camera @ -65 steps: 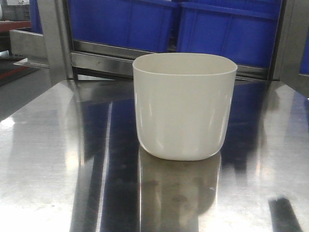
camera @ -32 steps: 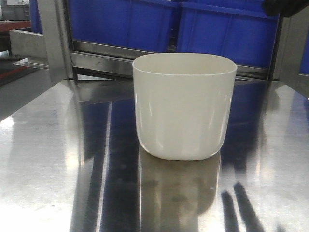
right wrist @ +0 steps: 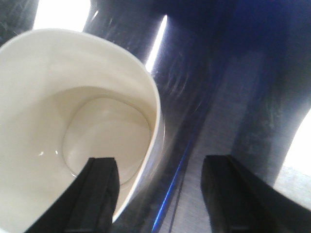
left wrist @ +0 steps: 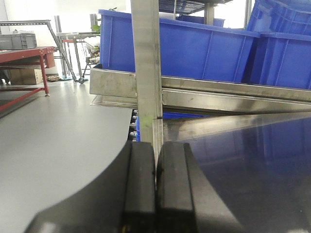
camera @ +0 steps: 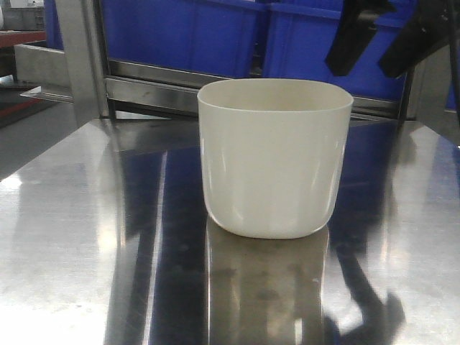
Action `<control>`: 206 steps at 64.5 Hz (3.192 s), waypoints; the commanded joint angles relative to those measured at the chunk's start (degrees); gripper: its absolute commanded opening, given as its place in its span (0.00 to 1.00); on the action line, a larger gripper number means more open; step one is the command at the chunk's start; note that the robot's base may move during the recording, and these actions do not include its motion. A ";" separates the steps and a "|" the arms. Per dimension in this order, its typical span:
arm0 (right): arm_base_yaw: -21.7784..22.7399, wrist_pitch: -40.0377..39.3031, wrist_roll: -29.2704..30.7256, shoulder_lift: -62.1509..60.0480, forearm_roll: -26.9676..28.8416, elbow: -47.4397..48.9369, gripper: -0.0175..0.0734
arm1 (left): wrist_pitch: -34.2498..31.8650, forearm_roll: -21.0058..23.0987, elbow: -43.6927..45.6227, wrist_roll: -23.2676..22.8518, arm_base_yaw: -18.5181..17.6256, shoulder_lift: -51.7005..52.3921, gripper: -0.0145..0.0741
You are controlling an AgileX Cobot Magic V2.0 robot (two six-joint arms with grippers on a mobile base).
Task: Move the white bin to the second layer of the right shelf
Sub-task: 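Reach the right gripper down to the rim of the white bin, then close the right gripper on the bin rim and lift it up, then hold the lifted bin high with the right gripper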
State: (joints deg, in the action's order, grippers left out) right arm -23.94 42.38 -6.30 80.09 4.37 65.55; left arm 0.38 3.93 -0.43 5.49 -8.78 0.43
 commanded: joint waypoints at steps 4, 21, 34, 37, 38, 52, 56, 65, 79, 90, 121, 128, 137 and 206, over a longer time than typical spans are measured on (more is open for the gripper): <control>-0.07 -3.69 0.10 0.72 0.31 2.12 0.74 | -4.99 0.29 -1.90 -0.43 0.00 0.76 0.26; -0.07 -7.61 0.10 5.47 0.63 2.18 0.74 | -4.99 0.29 -1.90 -0.43 0.00 0.76 0.26; -0.07 -7.98 0.10 8.92 0.70 2.18 0.74 | -4.99 0.29 -1.90 -0.43 0.00 0.76 0.26; -0.07 -7.99 0.10 9.57 0.70 2.18 0.74 | -4.99 0.29 -1.90 -0.43 0.00 0.76 0.26; -0.07 -8.06 0.10 9.71 0.70 2.18 0.74 | -4.99 0.29 -1.90 -0.43 0.00 0.76 0.26; -0.77 -7.87 0.10 11.28 0.72 2.18 0.55 | -4.99 0.29 -1.90 -0.43 0.00 0.76 0.26; -1.28 -8.31 0.10 11.28 0.66 2.18 0.43 | -4.99 0.29 -1.90 -0.43 0.00 0.76 0.26; -1.77 -11.33 0.10 11.11 0.66 2.36 0.26 | -4.99 0.29 -1.90 -0.43 0.00 0.76 0.26; -1.77 -11.03 0.15 9.04 0.55 8.38 0.25 | -4.99 0.29 -1.90 -0.43 0.00 0.76 0.26; -1.77 -13.84 0.15 3.38 -1.25 10.91 0.25 | -4.99 0.29 -1.90 -0.43 0.00 0.76 0.26; 5.34 -18.17 0.15 -19.45 -7.09 -1.87 0.25 | -4.99 0.29 -1.90 -0.43 0.00 0.76 0.26; 7.84 -21.46 0.15 -25.33 -7.09 -9.04 0.25 | -4.99 0.29 -1.90 -0.43 0.00 0.76 0.26; 9.61 -25.89 0.15 -32.09 -7.04 -17.82 0.25 | -4.99 0.29 -1.90 -0.43 0.00 0.76 0.26; 9.91 -29.94 0.09 -38.50 -7.04 -27.36 0.25 | -4.99 0.29 -1.90 -0.43 0.00 0.76 0.26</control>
State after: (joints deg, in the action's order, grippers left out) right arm -14.45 18.35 -6.19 42.14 -2.49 36.26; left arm 0.38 3.93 -0.43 5.49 -8.78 0.43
